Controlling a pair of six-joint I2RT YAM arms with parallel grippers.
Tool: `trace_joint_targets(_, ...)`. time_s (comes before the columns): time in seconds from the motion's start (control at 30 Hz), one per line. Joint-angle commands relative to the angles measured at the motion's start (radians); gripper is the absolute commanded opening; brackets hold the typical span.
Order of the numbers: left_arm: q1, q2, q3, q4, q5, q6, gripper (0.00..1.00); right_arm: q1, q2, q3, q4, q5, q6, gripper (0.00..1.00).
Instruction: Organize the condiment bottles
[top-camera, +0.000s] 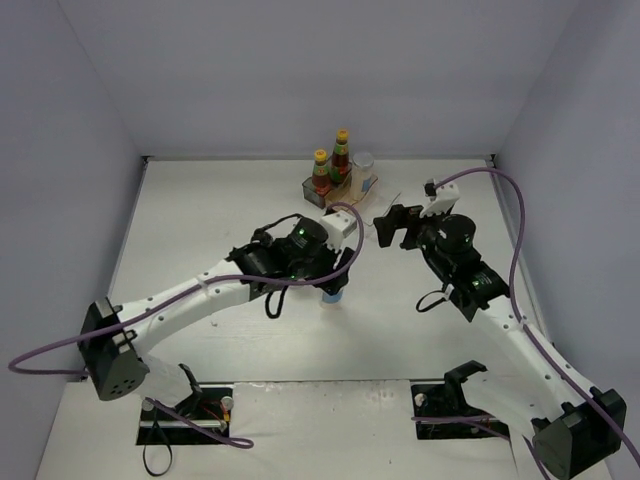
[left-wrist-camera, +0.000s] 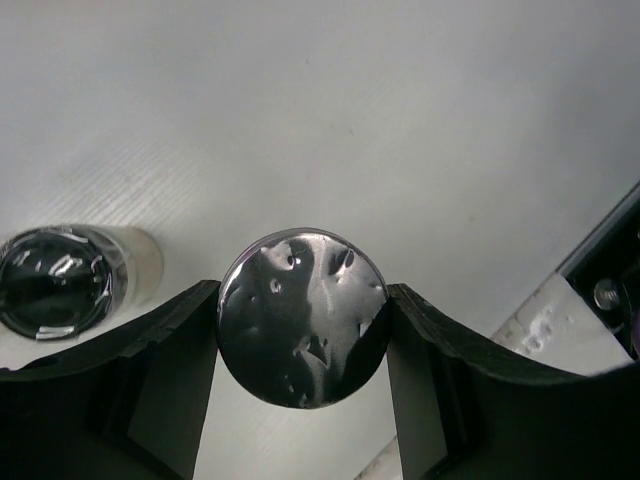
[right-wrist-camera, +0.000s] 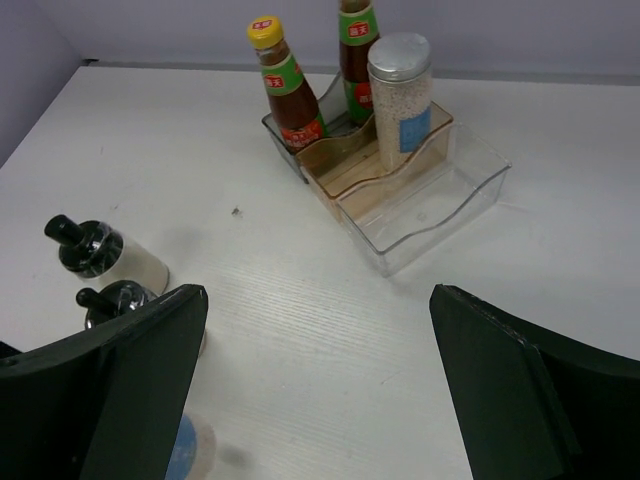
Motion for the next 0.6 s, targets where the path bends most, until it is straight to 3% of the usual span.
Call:
trace_joint_targets(0.0, 0.005, 0.040, 0.090, 0.202, -0.103, -0.012, 0.00, -0.015, -0.032, 0.024, 0.042, 0.101, 0.024, 1.00)
trace_joint_targets(0.33, 0.011, 0.311, 0.206, 0.374, -0.179, 0.020, 0.00, -0.024, -0.060, 0.021, 0.013, 0.208, 0.042, 1.00)
trace_joint_targets(0.53, 0.039, 0.351, 0.202, 0.420, -0.186, -0.009, 0.00, -0.027, -0.063, 0.016, 0.012, 0.225, 0.047, 1.00)
trace_joint_targets(0.57, 0.040, 0.351, 0.199, 0.421, -0.186, -0.010, 0.04, -0.028, -0.062, 0.016, 0.012, 0.224, 0.047, 1.00)
